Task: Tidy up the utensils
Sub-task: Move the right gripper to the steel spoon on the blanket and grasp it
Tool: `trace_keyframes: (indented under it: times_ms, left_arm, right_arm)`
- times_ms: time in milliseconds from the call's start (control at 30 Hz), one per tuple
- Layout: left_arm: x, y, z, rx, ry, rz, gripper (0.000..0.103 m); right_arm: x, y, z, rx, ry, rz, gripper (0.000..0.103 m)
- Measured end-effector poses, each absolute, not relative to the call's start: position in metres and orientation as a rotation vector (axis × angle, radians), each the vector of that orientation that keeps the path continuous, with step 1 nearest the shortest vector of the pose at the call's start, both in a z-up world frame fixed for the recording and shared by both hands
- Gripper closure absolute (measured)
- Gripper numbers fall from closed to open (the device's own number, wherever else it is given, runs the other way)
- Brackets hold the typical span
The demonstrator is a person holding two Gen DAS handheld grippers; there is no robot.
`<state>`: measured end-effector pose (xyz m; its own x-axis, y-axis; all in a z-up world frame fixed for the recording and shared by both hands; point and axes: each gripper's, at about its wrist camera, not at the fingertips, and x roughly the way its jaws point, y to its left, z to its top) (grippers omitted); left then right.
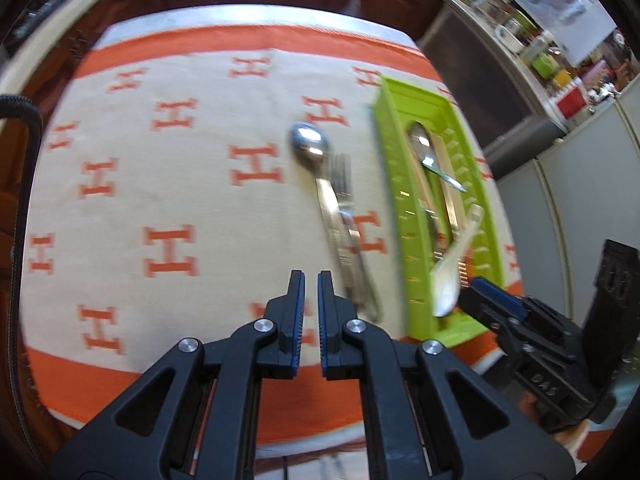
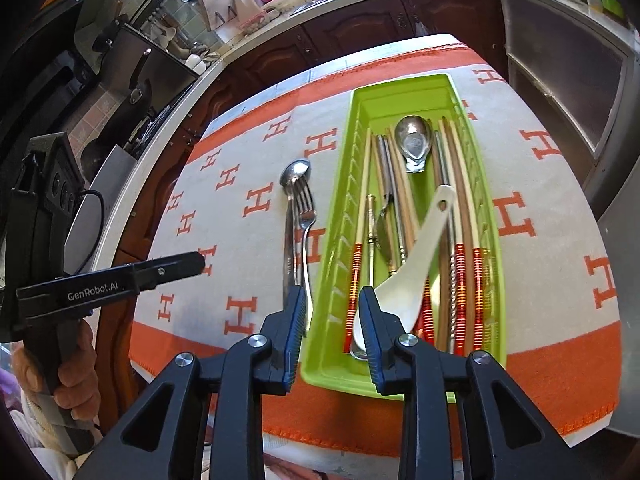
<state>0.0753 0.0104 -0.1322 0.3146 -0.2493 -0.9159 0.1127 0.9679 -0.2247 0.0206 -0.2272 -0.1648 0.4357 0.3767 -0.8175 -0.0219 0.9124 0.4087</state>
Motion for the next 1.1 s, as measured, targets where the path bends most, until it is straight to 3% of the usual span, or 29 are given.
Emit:
trace_keyframes:
  times_ms: [167, 333, 700, 800, 1100]
  left_arm:
    - [0.07, 0.035, -0.125, -0.12, 1.187, -0.203, 0.095]
    - [0.064, 0.05, -0.117, -0.126, 1.134, -0.19, 0.065]
    - [0.07, 0.073, -0.108, -0.155, 1.085, -0.154, 0.064]
    - [0.073, 0.082, -0.108, -0.162, 1.063, -0.136, 0.064]
    - [0.085, 0.104, -0.129, -0.178, 1.086, -0.081, 0.064]
  right_arm:
    - [0.022, -0.206, -0.155, 0.324, 1.1, 0.284, 0.075]
    - [0.029, -0.182, -0.146, 0.276, 1.1, 0.31, 0.075]
    - [0.055, -0.146, -0.134, 0.187, 1.105, 0.331, 0.073]
    - [0.066, -0.141, -0.138, 0.172, 1.118, 0.315, 0.069]
    - [0.096, -0.112, -0.158, 0.097, 1.165, 0.335, 0.069]
